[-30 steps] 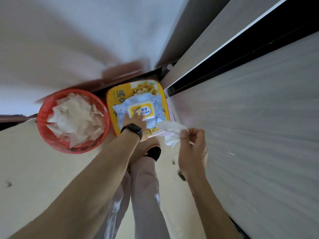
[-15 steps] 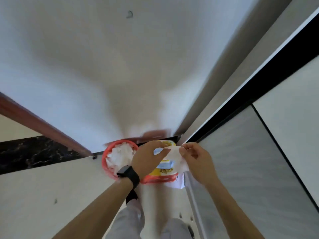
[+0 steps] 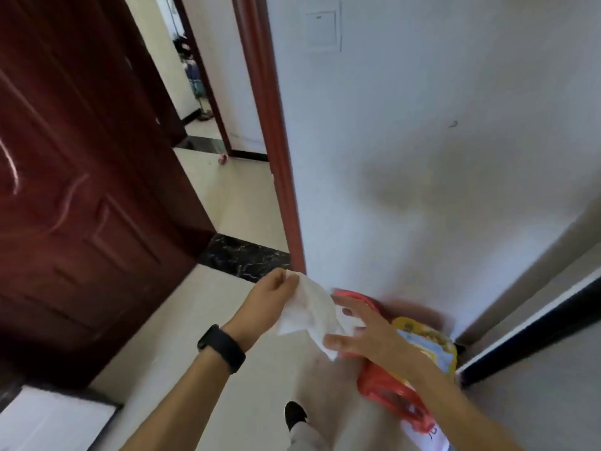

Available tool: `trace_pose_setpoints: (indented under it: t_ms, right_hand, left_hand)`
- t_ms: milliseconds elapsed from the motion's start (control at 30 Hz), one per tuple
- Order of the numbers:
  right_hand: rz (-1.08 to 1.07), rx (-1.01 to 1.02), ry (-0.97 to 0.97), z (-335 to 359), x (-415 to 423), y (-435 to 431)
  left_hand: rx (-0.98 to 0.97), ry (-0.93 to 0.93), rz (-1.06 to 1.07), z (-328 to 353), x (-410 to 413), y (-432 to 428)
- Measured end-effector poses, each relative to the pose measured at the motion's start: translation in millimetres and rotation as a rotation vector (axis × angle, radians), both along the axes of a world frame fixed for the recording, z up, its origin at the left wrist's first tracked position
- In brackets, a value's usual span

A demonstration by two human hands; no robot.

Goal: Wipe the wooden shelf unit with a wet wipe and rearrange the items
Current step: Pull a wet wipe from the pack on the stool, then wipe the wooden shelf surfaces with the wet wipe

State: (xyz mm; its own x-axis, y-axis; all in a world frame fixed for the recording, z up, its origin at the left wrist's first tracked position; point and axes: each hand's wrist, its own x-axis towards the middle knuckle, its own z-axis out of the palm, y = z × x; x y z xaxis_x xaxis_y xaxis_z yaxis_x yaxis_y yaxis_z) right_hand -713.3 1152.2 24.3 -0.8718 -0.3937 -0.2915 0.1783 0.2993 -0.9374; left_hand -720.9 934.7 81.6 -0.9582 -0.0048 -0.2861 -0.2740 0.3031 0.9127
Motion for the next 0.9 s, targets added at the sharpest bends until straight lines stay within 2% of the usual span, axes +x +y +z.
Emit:
trace_pose_setpoints:
  t_ms: [200, 367, 500, 700, 800, 900]
  right_hand:
    - [0.293, -0.158, -0.064, 11, 63, -124]
    - [0.409, -0.192, -0.209, 10, 135, -228]
    - [0.546, -0.256, -0.381, 11, 186, -303]
    - [0.607, -0.252, -0.434, 10, 274, -433]
    - [0.823, -0.213, -0.500, 9, 333, -497]
    - [1.006, -0.151, -0.445, 11, 394, -550]
  left_hand:
    - [0.038, -0.149, 0.469, 19, 103, -113]
    - [0.055, -0.185, 0.707, 31, 199, -191]
    - [0.057, -0.192, 0.878, 35, 286, -264]
    - [0.044, -0.199, 1.111, 27, 427, -372]
    - [0.076, -0.158, 1.168, 17, 488, -419]
    - [0.085, -0.139, 1.235, 15, 539, -454]
